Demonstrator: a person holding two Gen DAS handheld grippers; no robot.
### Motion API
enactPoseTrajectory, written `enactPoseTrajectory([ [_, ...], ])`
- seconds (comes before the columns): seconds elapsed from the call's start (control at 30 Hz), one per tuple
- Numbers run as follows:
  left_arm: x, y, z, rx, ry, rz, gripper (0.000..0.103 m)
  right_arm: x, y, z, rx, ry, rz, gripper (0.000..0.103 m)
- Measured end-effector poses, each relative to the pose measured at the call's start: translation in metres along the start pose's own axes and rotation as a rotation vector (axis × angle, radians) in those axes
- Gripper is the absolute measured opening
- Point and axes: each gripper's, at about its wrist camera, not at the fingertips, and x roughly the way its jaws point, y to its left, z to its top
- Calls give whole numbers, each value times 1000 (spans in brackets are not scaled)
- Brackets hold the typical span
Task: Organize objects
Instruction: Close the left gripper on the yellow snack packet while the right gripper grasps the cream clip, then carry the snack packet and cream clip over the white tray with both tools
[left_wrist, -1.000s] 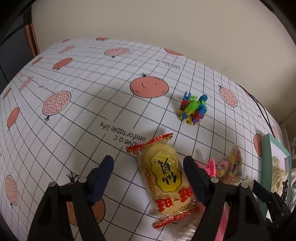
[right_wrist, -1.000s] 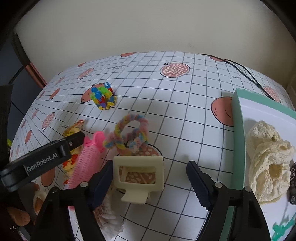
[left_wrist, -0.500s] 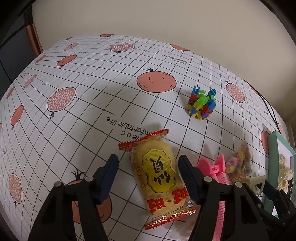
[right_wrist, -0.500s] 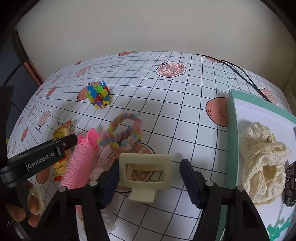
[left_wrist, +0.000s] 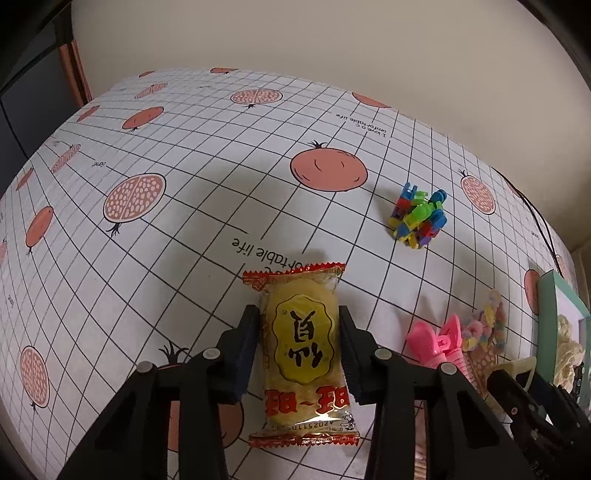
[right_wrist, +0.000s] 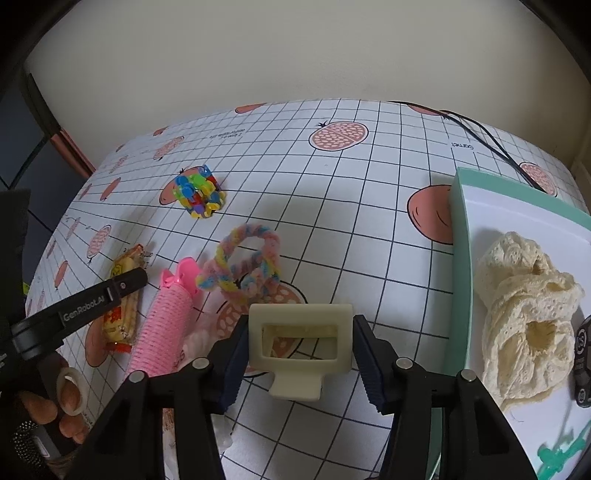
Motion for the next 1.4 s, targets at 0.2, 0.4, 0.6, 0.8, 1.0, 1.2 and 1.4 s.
enactPoseTrajectory([
  [0.2,-1,-1,-4,15,5,-1,42,-2,-4,1,33,14,24,56],
  [0.4,-3,-3,-9,-15,19,-3,42,-6,-11,2,50,20,44,56],
  [0.6,-5,0,-10,-33,32,0,41,-23,-21,7,85,-8,82,56],
  [0.8,-12,-1,-9,-70,26,-13,41,-42,-26,11,91,-44,105,56],
  [1.0,-26,-10,-4,-59,-18,-26,40,-76,-36,19,94,-113,124,56],
  [1.2,-46,-19,2,-34,-72,-28,40,-106,-46,25,69,-178,99,56],
  [1.4,-66,-42,7,12,-124,-86,40,-120,-66,27,76,-206,65,56],
])
